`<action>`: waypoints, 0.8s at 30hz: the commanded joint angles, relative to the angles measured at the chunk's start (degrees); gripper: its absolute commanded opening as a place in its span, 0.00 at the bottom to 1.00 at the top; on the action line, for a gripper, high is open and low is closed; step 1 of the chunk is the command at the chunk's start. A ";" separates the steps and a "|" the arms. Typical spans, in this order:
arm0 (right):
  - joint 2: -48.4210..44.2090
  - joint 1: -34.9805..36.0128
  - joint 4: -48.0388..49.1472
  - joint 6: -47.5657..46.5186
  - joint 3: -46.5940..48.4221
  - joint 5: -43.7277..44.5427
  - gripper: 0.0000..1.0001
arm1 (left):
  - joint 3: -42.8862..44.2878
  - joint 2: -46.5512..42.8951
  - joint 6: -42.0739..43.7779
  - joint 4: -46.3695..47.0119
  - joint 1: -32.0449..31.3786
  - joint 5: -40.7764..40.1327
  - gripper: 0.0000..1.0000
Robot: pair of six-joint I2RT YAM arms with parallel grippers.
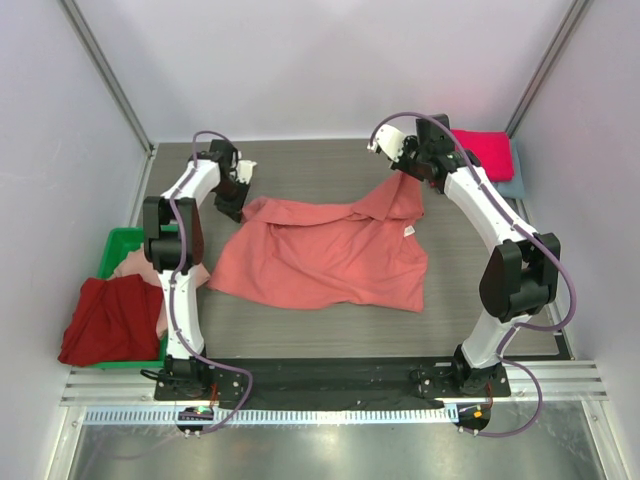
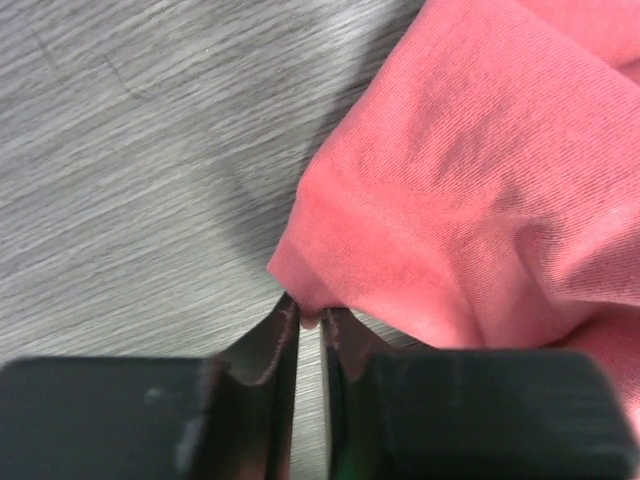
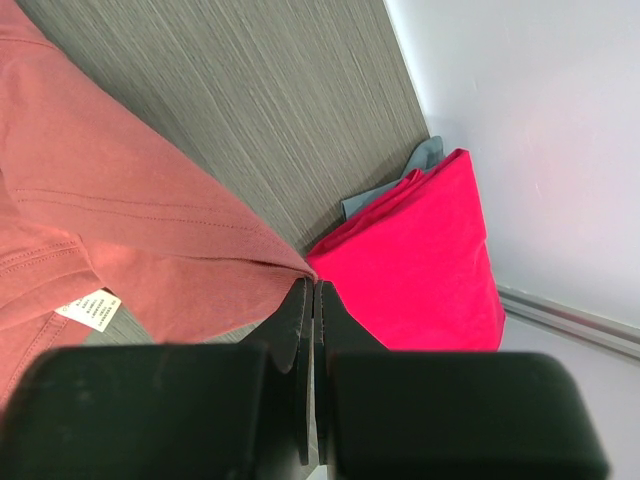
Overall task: Fold and stack the t-shirts
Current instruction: Flatten the tshirt out
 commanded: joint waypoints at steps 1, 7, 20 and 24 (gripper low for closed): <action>-0.23 0.46 1.07 0.88 0.53 0.72 0.01 | 1.89 0.15 -0.71 0.45 0.80 1.22 0.10; 0.74 0.98 1.24 1.14 1.76 0.90 0.01 | 4.08 -2.13 -0.53 0.01 1.94 1.57 0.00; -0.93 -1.56 8.80 14.93 13.80 5.56 0.01 | 14.28 -17.69 8.60 -4.74 2.38 -2.99 0.00; -2.34 -2.70 8.98 18.27 18.36 5.03 0.01 | 14.02 -22.08 8.96 -5.53 2.38 -4.49 0.00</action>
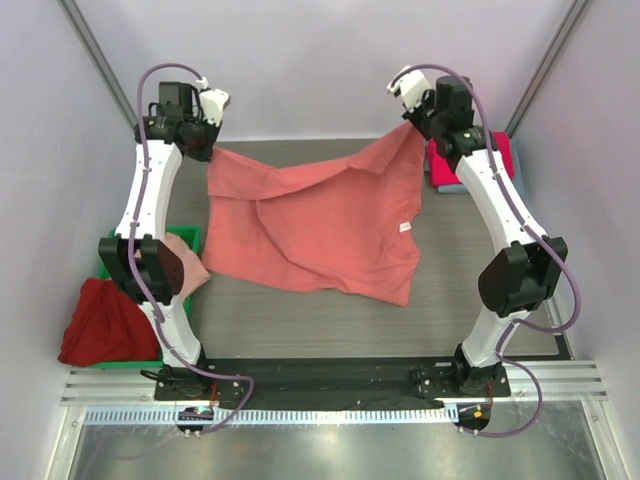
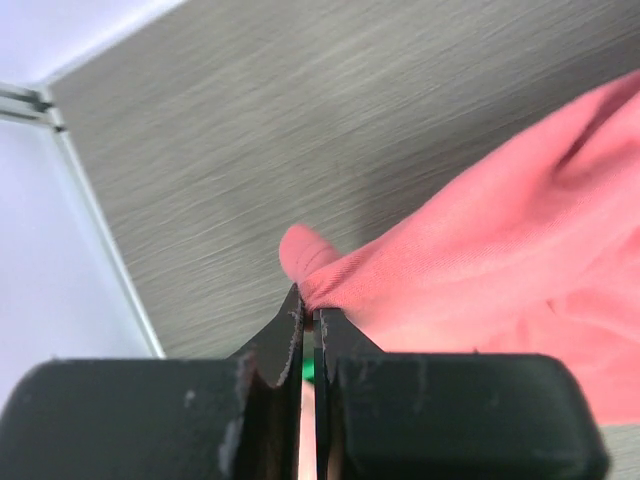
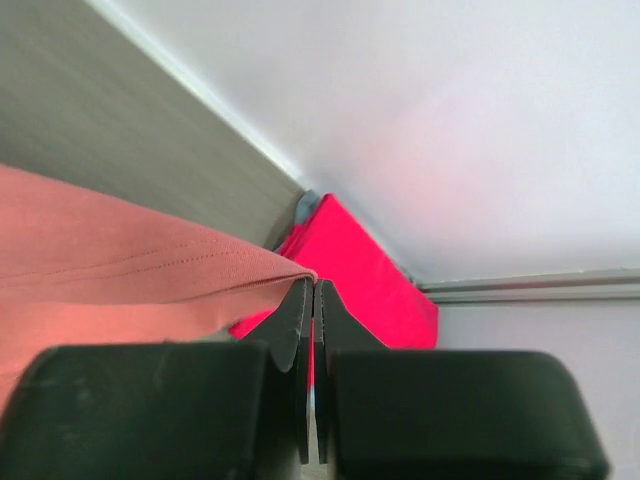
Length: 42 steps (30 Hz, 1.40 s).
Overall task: Fold and stack the t-shirts
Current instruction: Flatten the tshirt out
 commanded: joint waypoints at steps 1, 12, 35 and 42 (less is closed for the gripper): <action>-4.96 -0.85 3.75 5.23 4.93 0.77 0.01 | 0.62 -4.05 2.07 -1.69 0.31 -2.26 0.00; -8.40 -0.85 2.61 -0.83 -10.69 -0.64 0.01 | -1.24 6.90 1.99 -3.44 -2.77 5.91 0.00; -0.92 -0.85 2.43 1.19 -11.15 -3.10 0.01 | -4.40 15.27 -8.65 -2.21 -1.36 6.35 0.31; -1.89 -0.85 2.35 0.49 -12.56 -2.84 0.01 | -1.14 20.02 -8.12 -3.18 -1.19 5.65 0.32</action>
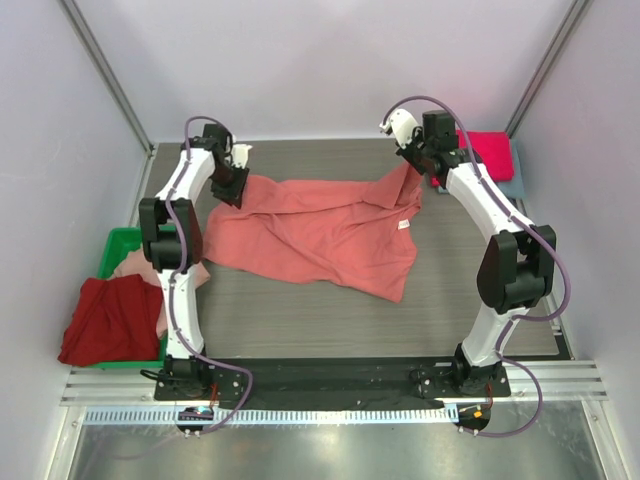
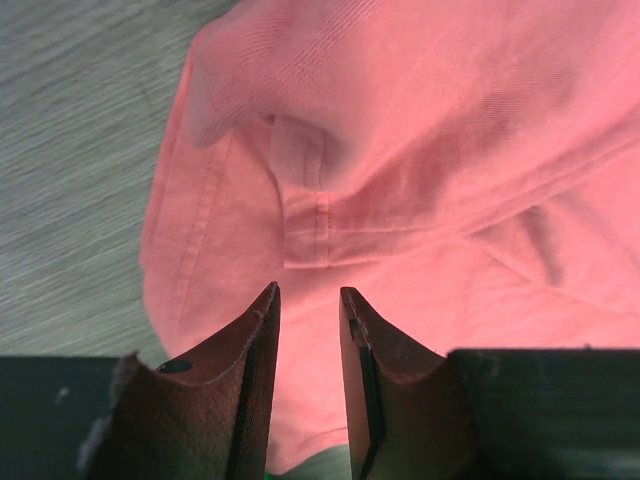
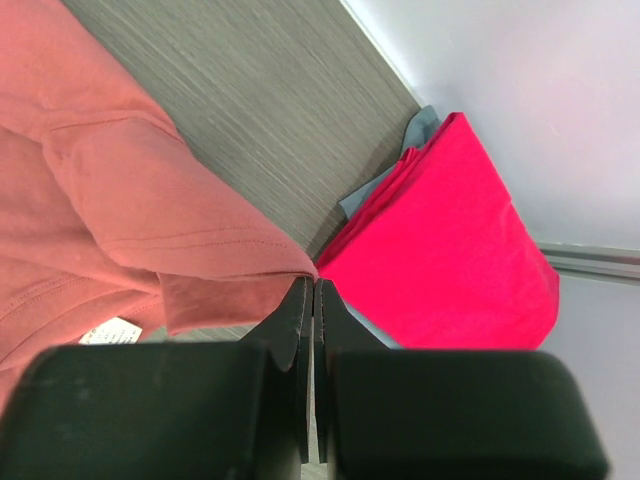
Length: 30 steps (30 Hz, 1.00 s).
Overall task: Fold and stack the t-shirts
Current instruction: Flatten the tshirt out
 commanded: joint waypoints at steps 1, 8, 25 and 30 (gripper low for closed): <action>-3.35 0.00 1.56 -0.28 -0.67 -0.28 0.01 | 2.29 1.51 -0.62 -0.45 0.19 1.28 0.32; -3.53 0.00 1.21 -0.80 -0.85 0.07 0.01 | 4.22 4.23 -0.45 -0.53 0.28 1.01 0.31; -2.39 0.62 1.12 -1.95 0.12 0.51 0.01 | 5.72 7.66 -0.19 -1.59 0.80 0.84 0.32; -2.21 0.79 0.95 -2.21 0.21 0.51 0.01 | 5.98 8.36 -0.36 -1.67 0.81 1.10 0.31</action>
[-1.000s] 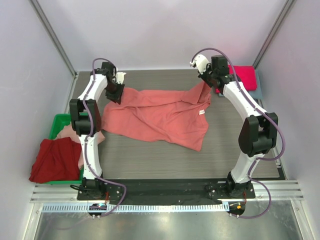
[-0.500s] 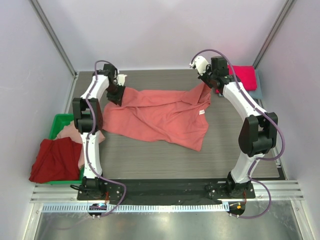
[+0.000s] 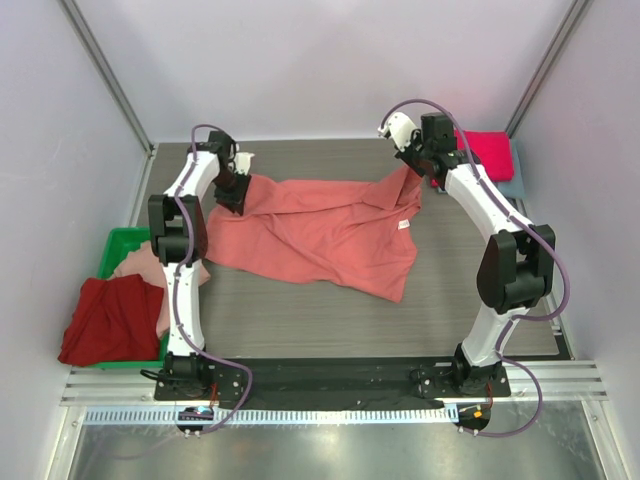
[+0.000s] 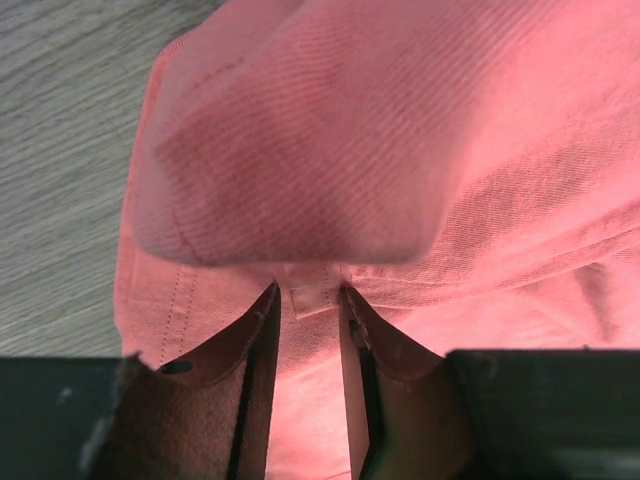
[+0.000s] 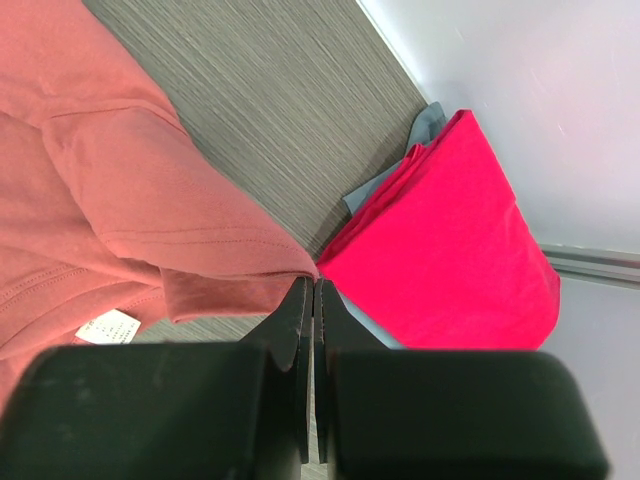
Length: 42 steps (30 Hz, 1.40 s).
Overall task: Fold and stack the t-shirts
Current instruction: Flatten the tshirt out
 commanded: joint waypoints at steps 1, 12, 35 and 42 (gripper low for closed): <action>-2.12 0.40 0.97 -0.66 1.37 0.29 0.01 | 1.76 0.67 -0.23 -0.60 0.50 1.19 0.29; -2.21 0.49 0.97 -0.66 1.54 0.29 0.01 | 2.29 -0.03 -0.14 -0.25 0.50 0.93 0.00; -14.42 -1.88 2.81 -1.36 8.22 6.62 0.01 | 10.46 -20.86 2.85 -10.89 1.99 5.85 0.00; -15.31 -6.10 7.73 8.03 21.63 13.38 0.01 | 14.33 -30.52 2.76 -5.37 1.99 2.60 0.00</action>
